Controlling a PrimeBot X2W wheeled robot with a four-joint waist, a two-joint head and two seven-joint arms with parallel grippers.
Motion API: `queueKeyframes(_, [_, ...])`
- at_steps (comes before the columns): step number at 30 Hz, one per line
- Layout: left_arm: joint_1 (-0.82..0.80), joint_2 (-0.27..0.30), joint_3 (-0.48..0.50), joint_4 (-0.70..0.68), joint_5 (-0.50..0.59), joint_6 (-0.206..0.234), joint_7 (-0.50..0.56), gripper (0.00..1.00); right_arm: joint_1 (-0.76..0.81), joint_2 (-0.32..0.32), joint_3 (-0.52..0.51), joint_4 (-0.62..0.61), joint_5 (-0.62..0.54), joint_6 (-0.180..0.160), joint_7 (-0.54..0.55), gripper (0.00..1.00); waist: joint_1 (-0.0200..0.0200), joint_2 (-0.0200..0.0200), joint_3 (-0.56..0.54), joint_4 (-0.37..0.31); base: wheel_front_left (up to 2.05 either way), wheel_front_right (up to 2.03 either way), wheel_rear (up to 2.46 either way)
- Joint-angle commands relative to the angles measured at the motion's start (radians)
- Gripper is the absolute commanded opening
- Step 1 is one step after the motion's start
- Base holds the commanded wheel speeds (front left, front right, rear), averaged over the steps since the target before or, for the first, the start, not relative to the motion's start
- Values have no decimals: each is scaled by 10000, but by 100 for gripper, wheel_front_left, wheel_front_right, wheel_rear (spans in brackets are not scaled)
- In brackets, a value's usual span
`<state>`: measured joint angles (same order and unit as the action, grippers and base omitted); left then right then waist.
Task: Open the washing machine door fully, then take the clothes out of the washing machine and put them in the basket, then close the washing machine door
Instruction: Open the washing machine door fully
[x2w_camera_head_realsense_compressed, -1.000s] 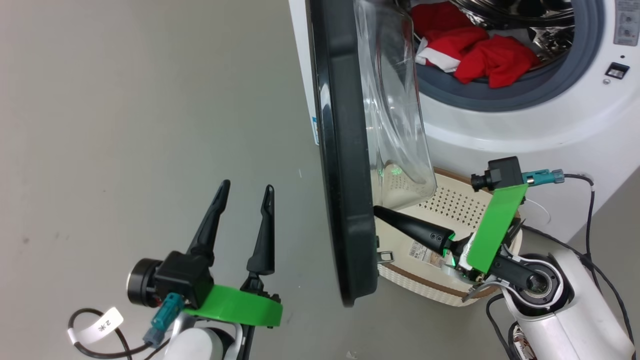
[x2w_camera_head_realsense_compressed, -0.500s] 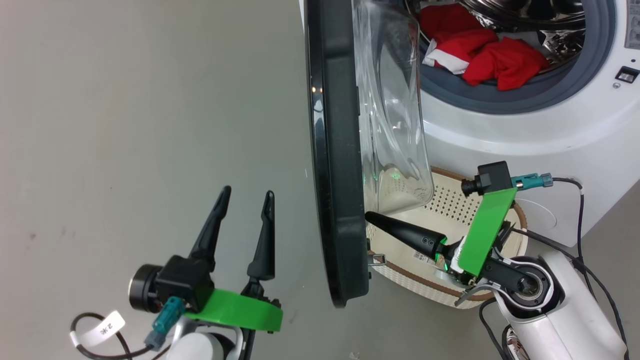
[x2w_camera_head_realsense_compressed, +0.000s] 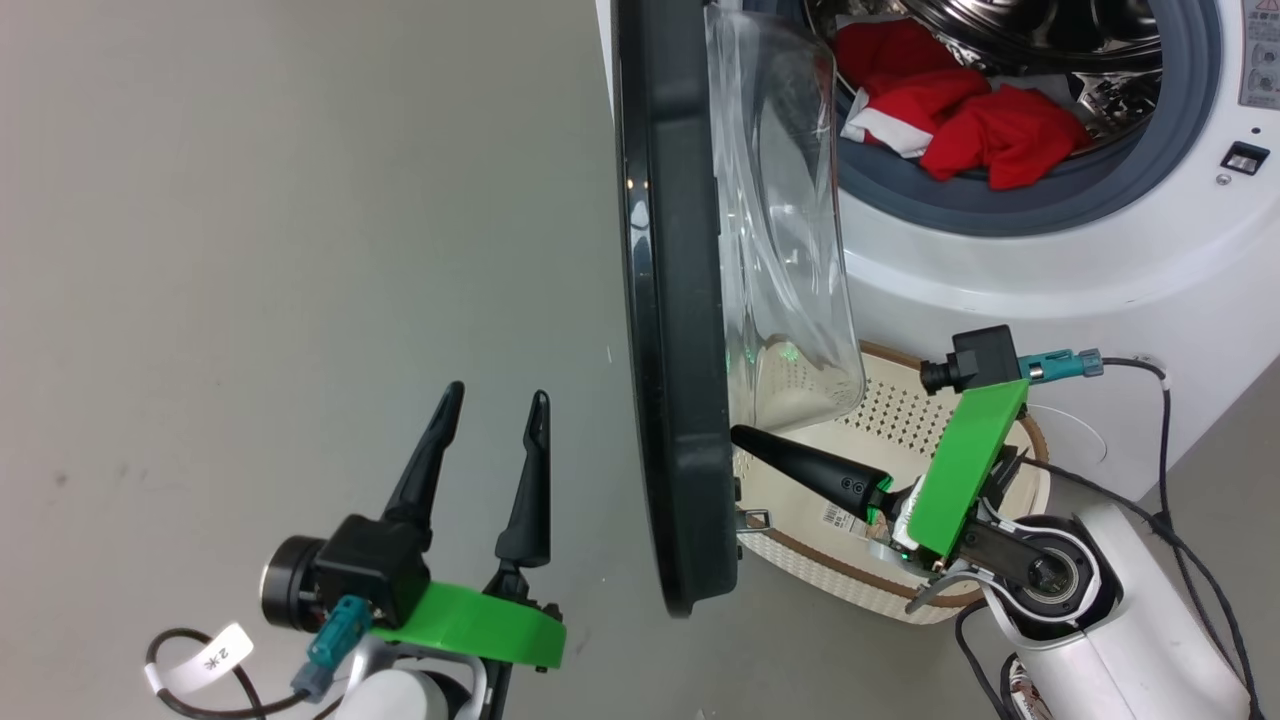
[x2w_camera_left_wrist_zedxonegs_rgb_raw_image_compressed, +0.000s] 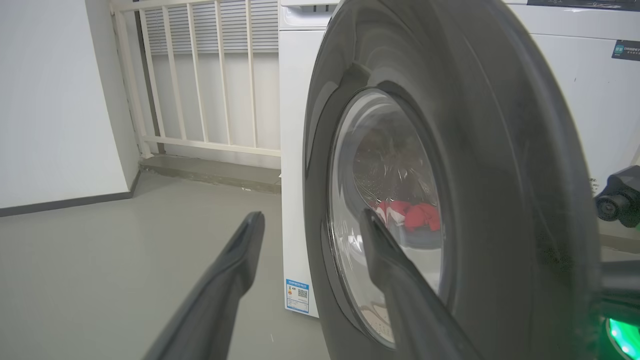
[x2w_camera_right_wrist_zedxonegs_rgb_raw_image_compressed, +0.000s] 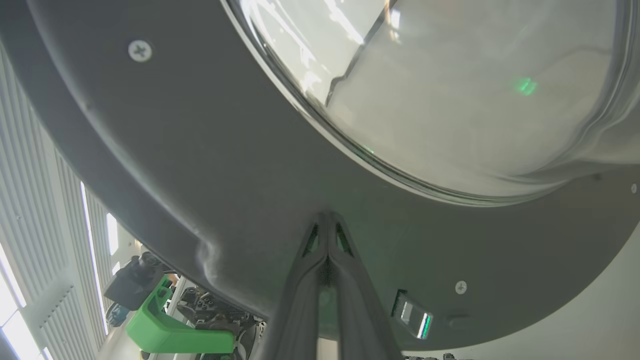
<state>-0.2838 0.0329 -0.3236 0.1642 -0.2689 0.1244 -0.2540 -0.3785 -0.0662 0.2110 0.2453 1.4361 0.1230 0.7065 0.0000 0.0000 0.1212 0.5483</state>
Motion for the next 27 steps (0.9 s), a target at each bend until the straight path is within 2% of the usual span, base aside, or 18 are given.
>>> queueKeyframes(1, [-74,173,310,-201,-80,36,-78,100,-301,155,169,-338,-211,77,-92,0,0,0,-23,-8,0,0,0])
queueKeyframes(4, [-47,173,318,-231,-77,18,-78,100,-142,155,-53,-531,-758,77,-234,3,0,0,-105,-23,0,0,0])
queueKeyframes(5, [-36,173,317,-236,-67,14,-78,100,-99,156,-124,-592,-889,77,-301,22,0,0,-124,-26,0,0,0])
queueKeyframes(7, [-15,173,317,-246,-66,14,-78,100,-30,156,-261,-762,-1274,77,-504,42,0,0,-158,-34,0,0,0])
queueKeyframes(8, [-6,173,321,-260,-73,20,-78,100,-6,157,-304,-879,-1555,77,-610,60,0,0,-168,-37,0,0,0])
queueKeyframes(9, [0,173,328,-277,-79,32,-78,100,26,157,-344,-1018,-1898,77,-734,84,0,0,-170,-39,0,0,0])
queueKeyframes(10, [3,173,335,-288,-77,48,-78,100,84,157,-414,-1134,-2178,77,-854,96,0,0,-177,-41,0,0,0])
queueKeyframes(11, [9,173,338,-295,-91,70,-78,100,147,157,-473,-1256,-2429,77,-963,100,0,0,-183,-42,0,0,0])
queueKeyframes(18, [31,173,220,-418,-175,173,-78,100,536,157,-657,-2310,-4856,77,-2125,100,0,0,-166,-129,0,0,0])
queueKeyframes(27, [187,173,270,-554,-176,205,-78,100,1092,-60,-560,-3172,-9544,77,-4842,100,0,0,-201,-280,0,0,0])
